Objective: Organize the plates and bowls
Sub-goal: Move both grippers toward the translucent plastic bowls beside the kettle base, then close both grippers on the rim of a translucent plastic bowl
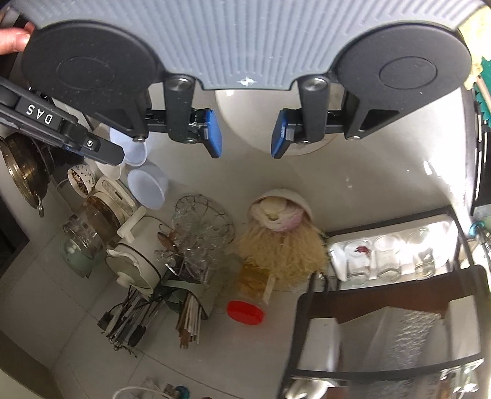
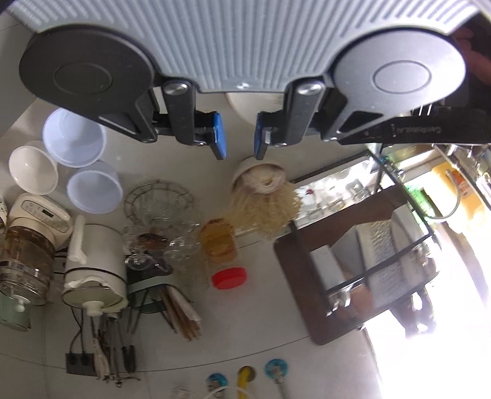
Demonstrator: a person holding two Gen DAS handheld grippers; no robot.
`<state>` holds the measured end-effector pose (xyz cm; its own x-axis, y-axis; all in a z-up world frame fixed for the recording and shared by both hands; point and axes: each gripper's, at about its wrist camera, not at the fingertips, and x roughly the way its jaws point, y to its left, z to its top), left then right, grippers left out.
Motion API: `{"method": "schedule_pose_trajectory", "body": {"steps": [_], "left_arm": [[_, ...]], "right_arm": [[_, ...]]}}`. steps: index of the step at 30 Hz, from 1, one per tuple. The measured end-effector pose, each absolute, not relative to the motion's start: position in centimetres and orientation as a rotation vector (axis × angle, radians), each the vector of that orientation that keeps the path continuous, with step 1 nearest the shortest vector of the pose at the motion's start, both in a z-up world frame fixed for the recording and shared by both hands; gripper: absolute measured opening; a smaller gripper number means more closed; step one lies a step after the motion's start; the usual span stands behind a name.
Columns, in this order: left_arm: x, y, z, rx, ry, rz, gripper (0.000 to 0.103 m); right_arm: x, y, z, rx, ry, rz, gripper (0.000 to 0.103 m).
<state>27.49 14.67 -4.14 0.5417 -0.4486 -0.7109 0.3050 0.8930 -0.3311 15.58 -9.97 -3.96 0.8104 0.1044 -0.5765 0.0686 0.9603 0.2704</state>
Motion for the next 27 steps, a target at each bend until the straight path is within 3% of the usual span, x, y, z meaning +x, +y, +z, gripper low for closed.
{"method": "schedule_pose_trajectory", "body": {"steps": [15, 19, 27], "left_arm": [[25.9, 0.0, -6.5, -0.147, 0.975, -0.448, 0.043], [25.7, -3.2, -8.4, -0.124, 1.017, -0.455, 0.053], [25.9, -8.3, -14.0, -0.090, 1.052, -0.469, 0.058]], "right_arm": [[13.5, -23.4, -7.6, 0.328, 0.665, -0.048, 0.025], [12.5, -26.7, -9.5, 0.364, 0.653, -0.078, 0.051], [11.2, -32.1, -14.6, 0.435, 0.619, -0.123, 0.051]]}}
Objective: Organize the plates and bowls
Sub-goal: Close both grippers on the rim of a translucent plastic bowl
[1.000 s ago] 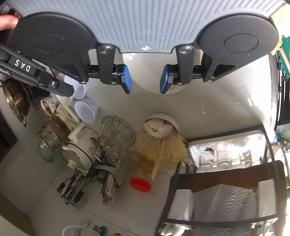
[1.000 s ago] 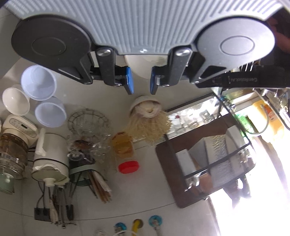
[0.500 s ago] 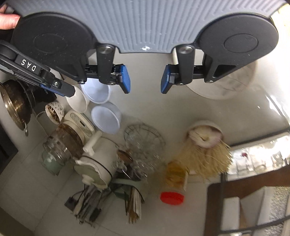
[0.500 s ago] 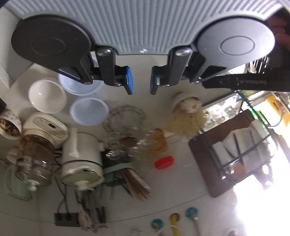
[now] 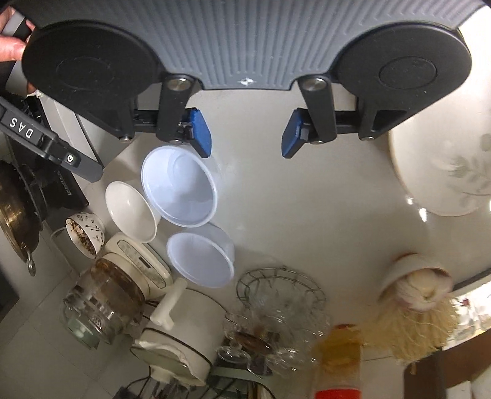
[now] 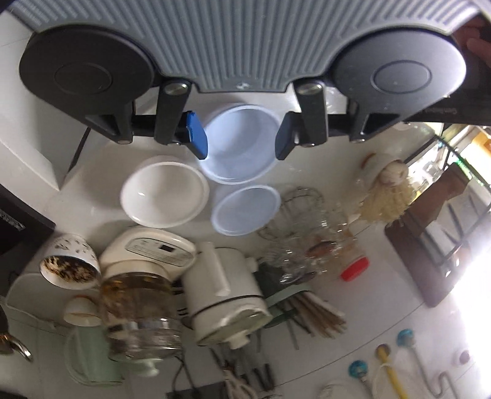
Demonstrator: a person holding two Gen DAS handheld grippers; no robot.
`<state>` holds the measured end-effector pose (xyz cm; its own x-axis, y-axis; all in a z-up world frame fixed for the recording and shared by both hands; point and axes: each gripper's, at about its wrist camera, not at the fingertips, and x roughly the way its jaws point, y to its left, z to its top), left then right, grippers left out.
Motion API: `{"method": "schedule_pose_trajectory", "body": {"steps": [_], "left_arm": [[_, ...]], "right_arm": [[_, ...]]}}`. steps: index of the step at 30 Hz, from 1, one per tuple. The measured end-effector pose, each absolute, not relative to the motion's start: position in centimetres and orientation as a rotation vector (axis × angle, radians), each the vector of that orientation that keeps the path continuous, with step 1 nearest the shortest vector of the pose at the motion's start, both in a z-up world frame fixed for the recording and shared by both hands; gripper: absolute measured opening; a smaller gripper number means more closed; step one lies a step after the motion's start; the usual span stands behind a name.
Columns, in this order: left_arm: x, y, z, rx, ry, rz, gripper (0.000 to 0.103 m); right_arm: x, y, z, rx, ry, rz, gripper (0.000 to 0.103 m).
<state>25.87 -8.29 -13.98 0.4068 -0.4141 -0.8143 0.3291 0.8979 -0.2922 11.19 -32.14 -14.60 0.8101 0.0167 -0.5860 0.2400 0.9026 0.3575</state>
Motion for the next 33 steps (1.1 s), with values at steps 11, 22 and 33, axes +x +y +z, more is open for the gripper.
{"method": "schedule_pose_trajectory", "body": {"steps": [11, 22, 33], "left_arm": [[27.2, -12.5, -18.9, -0.125, 1.002, -0.520, 0.059], [27.9, -13.8, -20.2, -0.156, 0.967, -0.532, 0.058], [28.8, -14.1, -21.9, -0.174, 0.977, -0.550, 0.040]], "right_arm": [[10.6, -36.2, -20.1, 0.528, 0.567, -0.168, 0.052], [12.1, -36.1, -21.9, 0.538, 0.558, -0.135, 0.052], [13.8, -35.9, -23.2, 0.570, 0.565, -0.095, 0.041]]}}
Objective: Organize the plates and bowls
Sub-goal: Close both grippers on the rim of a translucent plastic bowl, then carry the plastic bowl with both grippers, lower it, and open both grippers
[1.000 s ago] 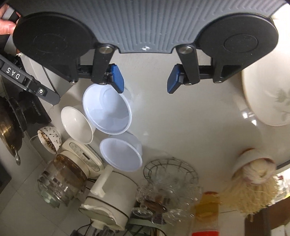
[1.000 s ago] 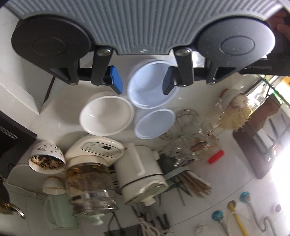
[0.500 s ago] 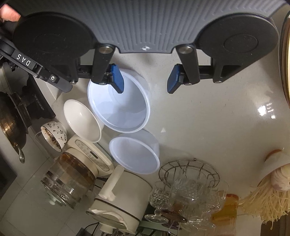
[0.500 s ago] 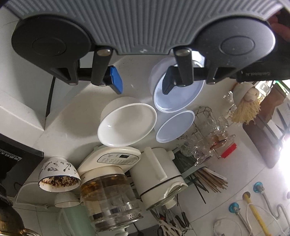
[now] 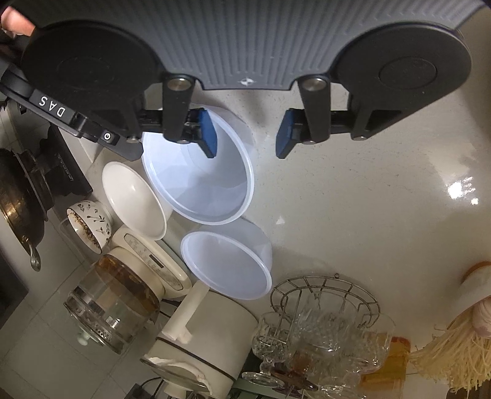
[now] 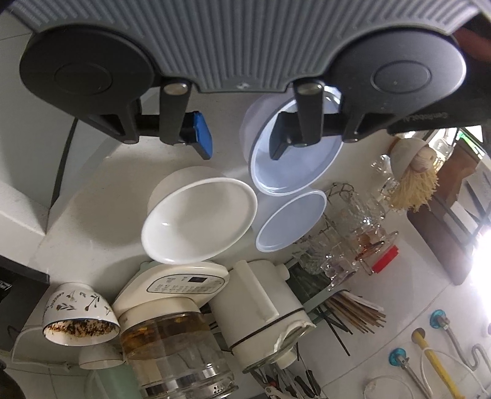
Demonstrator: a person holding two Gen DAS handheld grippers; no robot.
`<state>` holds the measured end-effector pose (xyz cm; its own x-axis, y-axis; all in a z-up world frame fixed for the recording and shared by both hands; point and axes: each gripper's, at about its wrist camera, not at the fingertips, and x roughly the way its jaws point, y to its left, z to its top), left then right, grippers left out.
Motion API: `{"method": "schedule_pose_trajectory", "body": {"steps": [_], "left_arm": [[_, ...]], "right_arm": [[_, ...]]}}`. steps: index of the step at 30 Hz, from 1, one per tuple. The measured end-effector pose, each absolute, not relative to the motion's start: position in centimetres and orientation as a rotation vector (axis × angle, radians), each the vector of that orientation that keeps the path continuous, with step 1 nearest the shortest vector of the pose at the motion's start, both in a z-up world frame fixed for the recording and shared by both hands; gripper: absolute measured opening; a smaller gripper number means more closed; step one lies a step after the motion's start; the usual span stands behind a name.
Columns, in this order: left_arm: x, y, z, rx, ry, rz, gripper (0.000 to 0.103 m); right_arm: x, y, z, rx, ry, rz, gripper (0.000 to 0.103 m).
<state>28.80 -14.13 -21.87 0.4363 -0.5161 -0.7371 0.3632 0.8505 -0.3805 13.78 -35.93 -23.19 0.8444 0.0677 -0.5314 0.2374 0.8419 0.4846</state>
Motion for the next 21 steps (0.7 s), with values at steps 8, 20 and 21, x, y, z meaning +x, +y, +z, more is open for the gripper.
{"method": "schedule_pose_trajectory", "body": {"steps": [8, 20, 21], "left_arm": [[29.1, -14.1, -22.4, -0.215, 0.993, -0.587, 0.022], [28.3, -11.5, -21.4, -0.246, 1.011, -0.553, 0.017], [28.1, -11.0, -21.2, -0.249, 1.007, -0.545, 0.017]], "right_arm": [[14.2, -35.8, -23.4, 0.572, 0.560, -0.066, 0.022], [15.1, -33.9, -22.1, 0.537, 0.571, 0.025, 0.018], [15.2, -33.6, -22.0, 0.533, 0.573, 0.036, 0.018]]}}
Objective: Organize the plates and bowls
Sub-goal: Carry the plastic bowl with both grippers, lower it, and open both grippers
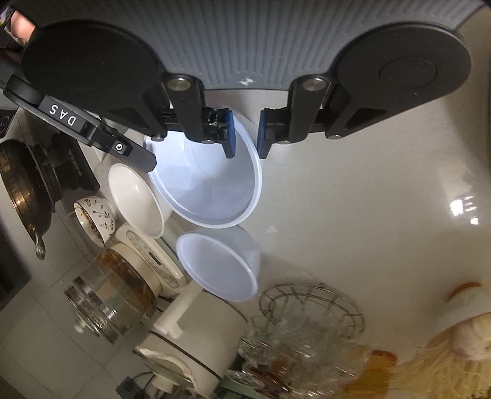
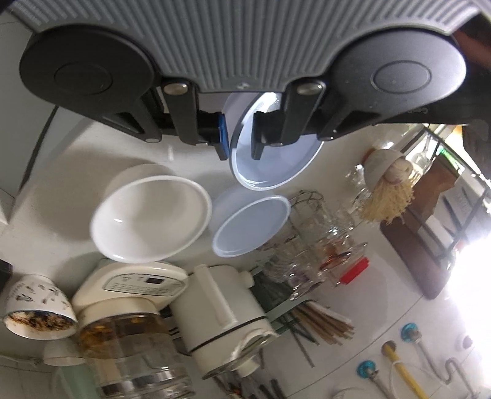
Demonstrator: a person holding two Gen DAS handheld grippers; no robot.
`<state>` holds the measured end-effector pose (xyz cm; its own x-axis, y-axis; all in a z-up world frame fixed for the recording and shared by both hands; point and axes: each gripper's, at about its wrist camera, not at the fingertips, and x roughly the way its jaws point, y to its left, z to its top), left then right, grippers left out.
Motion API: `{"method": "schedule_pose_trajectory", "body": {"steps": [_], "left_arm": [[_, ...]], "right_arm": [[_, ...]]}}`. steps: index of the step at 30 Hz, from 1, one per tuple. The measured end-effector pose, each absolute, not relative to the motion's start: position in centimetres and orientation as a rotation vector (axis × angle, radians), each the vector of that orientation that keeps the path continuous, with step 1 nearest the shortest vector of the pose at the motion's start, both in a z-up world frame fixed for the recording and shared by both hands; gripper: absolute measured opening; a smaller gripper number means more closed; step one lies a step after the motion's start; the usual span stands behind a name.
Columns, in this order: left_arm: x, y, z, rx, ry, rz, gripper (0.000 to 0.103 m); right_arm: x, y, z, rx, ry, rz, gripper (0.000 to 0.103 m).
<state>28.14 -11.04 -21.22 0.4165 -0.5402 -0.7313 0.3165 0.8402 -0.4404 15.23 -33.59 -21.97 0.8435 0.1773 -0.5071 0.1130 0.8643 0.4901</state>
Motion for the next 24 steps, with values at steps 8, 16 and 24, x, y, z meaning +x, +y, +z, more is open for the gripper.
{"method": "schedule_pose_trajectory", "body": {"steps": [8, 16, 24], "left_arm": [[27.8, -7.5, -20.1, -0.247, 0.994, -0.464, 0.018], [28.2, -5.8, -20.6, -0.242, 0.999, -0.416, 0.018], [28.8, -5.7, -21.1, -0.218, 1.003, -0.390, 0.018]], "right_arm": [[16.9, -30.4, -21.3, 0.516, 0.591, 0.108, 0.018], [17.9, -28.6, -22.2, 0.492, 0.634, 0.134, 0.018], [18.8, -27.9, -23.2, 0.501, 0.680, 0.130, 0.020]]}}
